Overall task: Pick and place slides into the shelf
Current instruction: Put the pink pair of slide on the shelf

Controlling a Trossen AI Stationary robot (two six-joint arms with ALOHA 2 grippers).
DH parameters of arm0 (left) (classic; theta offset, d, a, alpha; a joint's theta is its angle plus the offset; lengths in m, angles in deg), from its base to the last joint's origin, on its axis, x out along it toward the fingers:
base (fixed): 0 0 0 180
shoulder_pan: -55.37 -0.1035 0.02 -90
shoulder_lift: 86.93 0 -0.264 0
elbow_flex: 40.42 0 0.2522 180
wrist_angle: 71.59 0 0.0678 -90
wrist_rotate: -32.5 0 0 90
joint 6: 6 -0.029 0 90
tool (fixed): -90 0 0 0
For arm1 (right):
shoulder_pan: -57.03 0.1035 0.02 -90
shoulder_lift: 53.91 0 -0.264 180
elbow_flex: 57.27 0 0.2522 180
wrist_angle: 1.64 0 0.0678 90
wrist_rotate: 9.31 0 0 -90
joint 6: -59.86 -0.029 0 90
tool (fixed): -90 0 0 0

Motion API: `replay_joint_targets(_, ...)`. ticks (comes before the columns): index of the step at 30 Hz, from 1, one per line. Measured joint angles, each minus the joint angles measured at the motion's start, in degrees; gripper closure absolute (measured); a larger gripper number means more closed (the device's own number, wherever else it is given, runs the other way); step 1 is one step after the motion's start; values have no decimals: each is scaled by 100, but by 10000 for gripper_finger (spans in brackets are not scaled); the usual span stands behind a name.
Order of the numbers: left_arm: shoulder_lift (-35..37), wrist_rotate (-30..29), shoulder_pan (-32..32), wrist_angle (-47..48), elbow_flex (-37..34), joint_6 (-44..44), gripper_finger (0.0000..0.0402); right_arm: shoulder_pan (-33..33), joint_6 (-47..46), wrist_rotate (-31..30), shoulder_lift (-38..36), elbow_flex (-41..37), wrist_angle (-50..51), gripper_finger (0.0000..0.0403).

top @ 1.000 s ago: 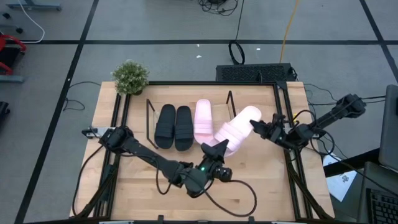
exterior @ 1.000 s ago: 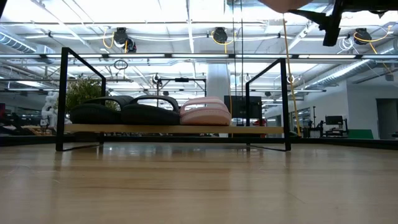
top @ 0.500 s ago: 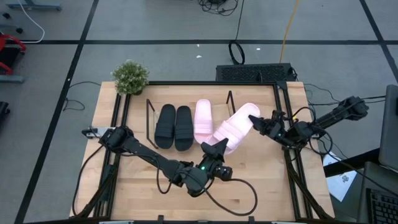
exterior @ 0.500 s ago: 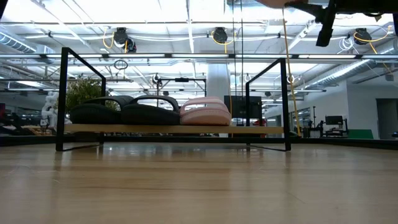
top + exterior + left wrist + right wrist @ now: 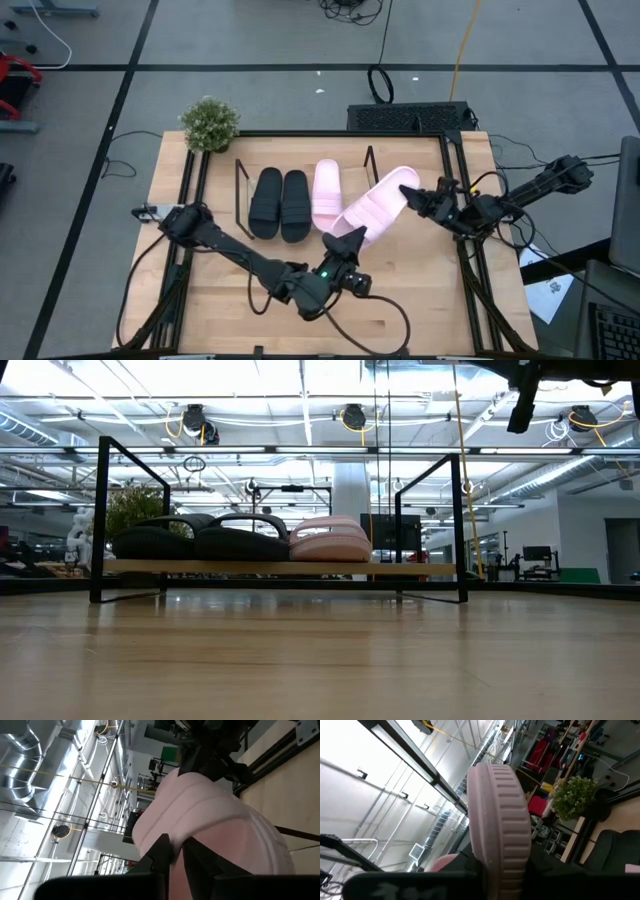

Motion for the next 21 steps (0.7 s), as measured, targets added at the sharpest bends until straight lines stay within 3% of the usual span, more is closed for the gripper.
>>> replay_joint_targets(10, 453, -54, 437, 3, 9, -185, 358, -4, 294, 34, -496, -7, 192, 349)
replay_joint_targets(21, 682, 40, 721, 351, 9, -55, 357, -4, -1897, 1702, -833, -7, 1653, 349)
